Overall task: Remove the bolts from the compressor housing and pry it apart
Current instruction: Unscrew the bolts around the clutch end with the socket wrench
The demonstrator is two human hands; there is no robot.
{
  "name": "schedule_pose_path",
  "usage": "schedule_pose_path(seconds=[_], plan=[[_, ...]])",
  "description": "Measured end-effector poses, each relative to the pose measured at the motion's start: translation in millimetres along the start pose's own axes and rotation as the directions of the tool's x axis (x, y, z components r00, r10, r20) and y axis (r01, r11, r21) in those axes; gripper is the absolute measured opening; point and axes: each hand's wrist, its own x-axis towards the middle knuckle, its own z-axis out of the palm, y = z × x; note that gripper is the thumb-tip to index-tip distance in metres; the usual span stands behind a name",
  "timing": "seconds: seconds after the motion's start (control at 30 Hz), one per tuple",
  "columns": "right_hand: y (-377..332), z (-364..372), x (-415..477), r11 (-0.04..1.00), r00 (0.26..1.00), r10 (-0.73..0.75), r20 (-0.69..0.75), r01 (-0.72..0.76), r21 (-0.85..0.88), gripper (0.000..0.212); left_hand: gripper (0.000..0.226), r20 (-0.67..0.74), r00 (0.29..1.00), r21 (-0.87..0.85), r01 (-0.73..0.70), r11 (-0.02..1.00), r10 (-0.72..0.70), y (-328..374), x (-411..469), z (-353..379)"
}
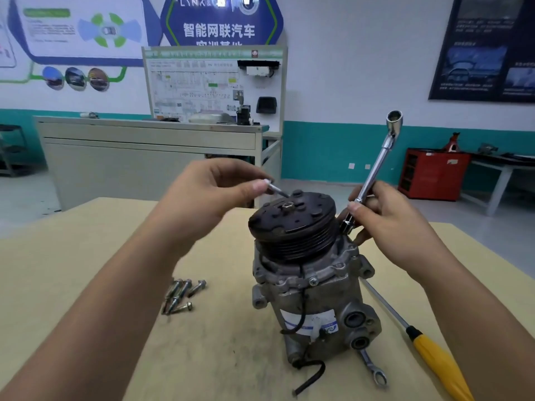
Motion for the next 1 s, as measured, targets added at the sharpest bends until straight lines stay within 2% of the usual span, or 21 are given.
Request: schedule_pose_path(seconds=[0.1, 0.2, 0.27, 0.37, 0.47, 0.57, 0.73, 0.77, 0.9, 1.0], plan=[[-0.1, 0.2, -0.4, 1.0, 1.0, -0.007, 0.006, 0.007, -0.015, 0.014, 0.018, 0.01, 0.998, 0.102, 0.057, 0.993, -0.058, -6.7, -3.3, -27.0], [-0.6, 0.8, -1.0, 0.999, 1.0, -0.016, 0.009, 0.016, -0.039, 0.013, 0.005, 0.08, 0.973, 0.302, 0.185, 0.935, -0.218, -21.9, -5.1, -45.2], [-1.2, 1.5, -1.3, 0.997, 1.0, -0.023, -0.001, 0.023, -0.072, 0.01, 0.008, 0.116, 0.945, 0.461, 0.221, 0.859, -0.305, -33.7, -5.2, -52.8], [-3.4, 1.9, -2.6, 0.997, 1.0, -0.009, -0.008, 0.009, -0.073, 0.011, 0.014, 0.179, 0.896, 0.692, 0.179, 0.699, -0.407, -48.9, -2.9, -54.4], [-6.2, 1.4, -4.2, 0.997, 1.0, 0.005, -0.001, -0.005, -0.071, 0.012, 0.013, 0.227, 0.811, 0.819, 0.14, 0.556, -0.539, -67.1, 1.8, -43.9], [-7.6, 0.9, -6.0, 0.997, 1.0, 0.005, -0.002, -0.006, -0.075, 0.012, 0.005, 0.203, 0.73, 0.891, 0.139, 0.432, -0.653, -91.3, 3.6, -33.3], [-9.0, 1.1, -6.4, 0.997, 1.0, 0.015, 0.0, -0.015, -0.073, 0.011, 0.012, 0.081, 0.663, 0.934, 0.211, 0.29, -0.744, -127.0, -0.4, -31.8], [-9.2, 1.4, -6.1, 0.998, 1.0, 0.015, 0.001, -0.015, -0.069, 0.012, 0.01, 0.067, 0.658, 0.938, 0.214, 0.272, -0.75, -131.0, -2.1, -32.0], [-8.3, 1.0, -6.0, 0.998, 1.0, 0.009, 0.003, -0.009, -0.067, 0.013, 0.037, 0.026, 0.664, 0.937, 0.245, 0.25, -0.747, -142.0, -5.4, -33.2], [-7.5, 0.2, -6.4, 0.998, 1.0, 0.004, 0.006, -0.004, -0.067, 0.012, 0.03, 0.019, 0.669, 0.935, 0.251, 0.251, -0.743, -143.6, -4.8, -34.6]])
